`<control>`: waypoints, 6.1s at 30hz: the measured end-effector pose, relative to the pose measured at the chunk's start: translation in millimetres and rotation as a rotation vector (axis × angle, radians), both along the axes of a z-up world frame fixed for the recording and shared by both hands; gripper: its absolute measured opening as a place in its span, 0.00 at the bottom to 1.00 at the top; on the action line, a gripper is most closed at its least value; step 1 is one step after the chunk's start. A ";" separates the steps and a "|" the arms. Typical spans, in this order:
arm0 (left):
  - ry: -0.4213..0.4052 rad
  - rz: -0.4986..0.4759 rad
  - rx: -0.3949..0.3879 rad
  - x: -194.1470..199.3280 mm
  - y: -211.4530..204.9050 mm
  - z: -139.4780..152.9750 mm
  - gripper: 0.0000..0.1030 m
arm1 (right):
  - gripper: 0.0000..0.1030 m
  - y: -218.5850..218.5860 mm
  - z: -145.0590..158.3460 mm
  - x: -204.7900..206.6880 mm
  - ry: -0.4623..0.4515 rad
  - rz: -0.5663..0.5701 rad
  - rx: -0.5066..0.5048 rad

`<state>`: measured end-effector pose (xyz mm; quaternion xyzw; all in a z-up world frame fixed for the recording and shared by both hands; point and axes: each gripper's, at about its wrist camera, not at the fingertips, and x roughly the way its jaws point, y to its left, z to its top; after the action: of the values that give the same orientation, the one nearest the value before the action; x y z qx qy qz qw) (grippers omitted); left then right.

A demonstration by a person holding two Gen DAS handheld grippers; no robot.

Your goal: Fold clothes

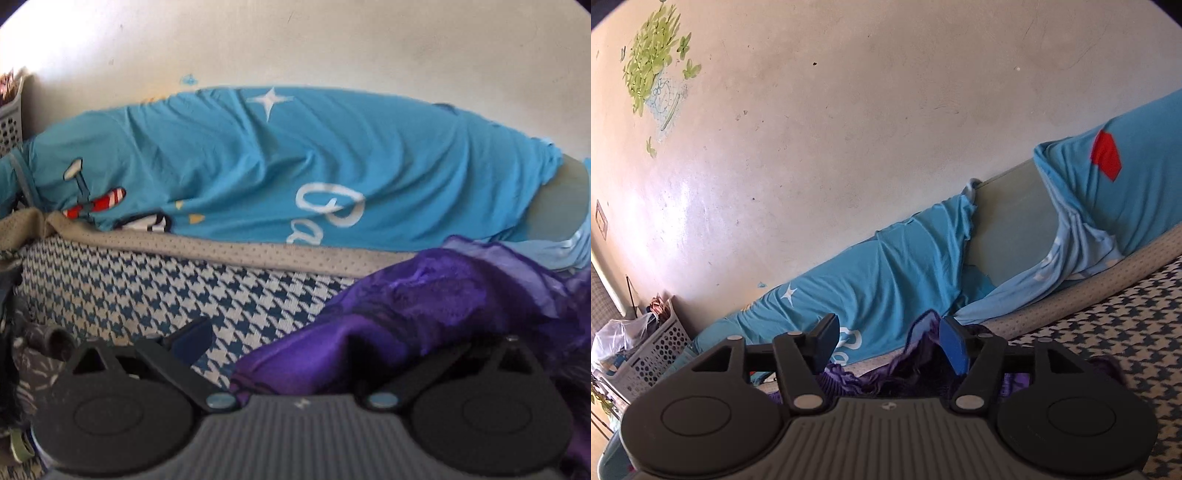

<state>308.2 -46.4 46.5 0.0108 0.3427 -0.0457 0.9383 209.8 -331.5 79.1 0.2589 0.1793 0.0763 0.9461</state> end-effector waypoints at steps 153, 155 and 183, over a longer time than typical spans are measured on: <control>0.146 0.056 0.024 -73.7 25.9 -7.2 1.00 | 0.33 51.4 -95.0 -74.1 0.372 -0.009 -0.052; 0.147 0.051 0.029 -73.7 24.3 -8.2 1.00 | 0.17 52.1 -91.1 -74.6 0.352 -0.016 -0.090; 0.194 -0.089 0.066 -82.4 -16.9 -32.7 1.00 | 0.10 -41.6 -26.5 -57.8 0.162 -0.519 -0.668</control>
<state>225.8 -63.3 13.7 0.0526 0.4322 -0.0769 0.8969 152.0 -373.0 52.6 -0.0199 0.1966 -0.2467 0.9487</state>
